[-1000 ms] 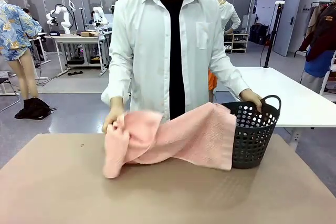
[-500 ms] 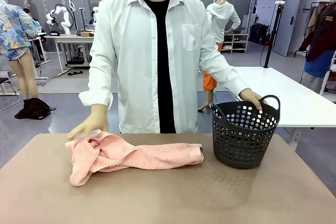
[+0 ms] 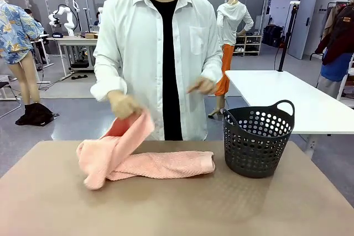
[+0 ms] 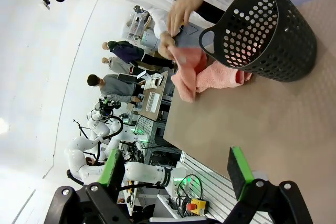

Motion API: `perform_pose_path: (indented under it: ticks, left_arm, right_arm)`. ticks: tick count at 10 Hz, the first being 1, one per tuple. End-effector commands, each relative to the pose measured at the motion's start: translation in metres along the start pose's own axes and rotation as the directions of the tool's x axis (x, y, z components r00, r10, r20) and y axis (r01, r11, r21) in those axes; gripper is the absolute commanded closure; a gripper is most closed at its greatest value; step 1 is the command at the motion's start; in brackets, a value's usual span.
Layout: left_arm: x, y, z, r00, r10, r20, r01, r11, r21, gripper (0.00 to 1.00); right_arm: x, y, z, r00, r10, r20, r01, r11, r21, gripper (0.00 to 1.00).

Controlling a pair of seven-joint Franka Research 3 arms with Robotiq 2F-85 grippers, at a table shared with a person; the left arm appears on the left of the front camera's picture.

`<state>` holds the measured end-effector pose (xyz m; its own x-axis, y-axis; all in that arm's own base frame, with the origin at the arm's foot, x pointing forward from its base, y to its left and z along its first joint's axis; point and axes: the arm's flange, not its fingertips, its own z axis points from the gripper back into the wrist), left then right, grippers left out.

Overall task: Fold the towel.
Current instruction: Grab the top end of the 100 cm Hotel Towel extended by the human.

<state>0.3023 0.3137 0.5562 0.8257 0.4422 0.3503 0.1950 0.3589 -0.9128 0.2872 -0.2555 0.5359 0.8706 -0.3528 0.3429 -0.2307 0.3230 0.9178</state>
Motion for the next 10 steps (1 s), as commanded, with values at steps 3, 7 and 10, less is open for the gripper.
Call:
perform_pose_path:
  ticks: [3, 7, 10]
  left_arm:
    - [-0.0007, 0.0002, 0.0004, 1.000, -0.007, 0.000, 0.007, 1.000, -0.019, 0.00]
    - [-0.0007, 0.0002, 0.0004, 1.000, -0.007, 0.000, 0.007, 1.000, -0.019, 0.00]
    - [-0.0007, 0.0002, 0.0004, 1.000, -0.007, 0.000, 0.007, 1.000, -0.019, 0.00]
  right_arm:
    - [0.0018, 0.0003, 0.0012, 1.000, 0.020, 0.008, -0.020, 1.000, 0.014, 0.00]
    - [0.0018, 0.0003, 0.0012, 1.000, 0.020, 0.008, -0.020, 1.000, 0.014, 0.00]
    - [0.0018, 0.0003, 0.0012, 1.000, 0.020, 0.008, -0.020, 1.000, 0.014, 0.00]
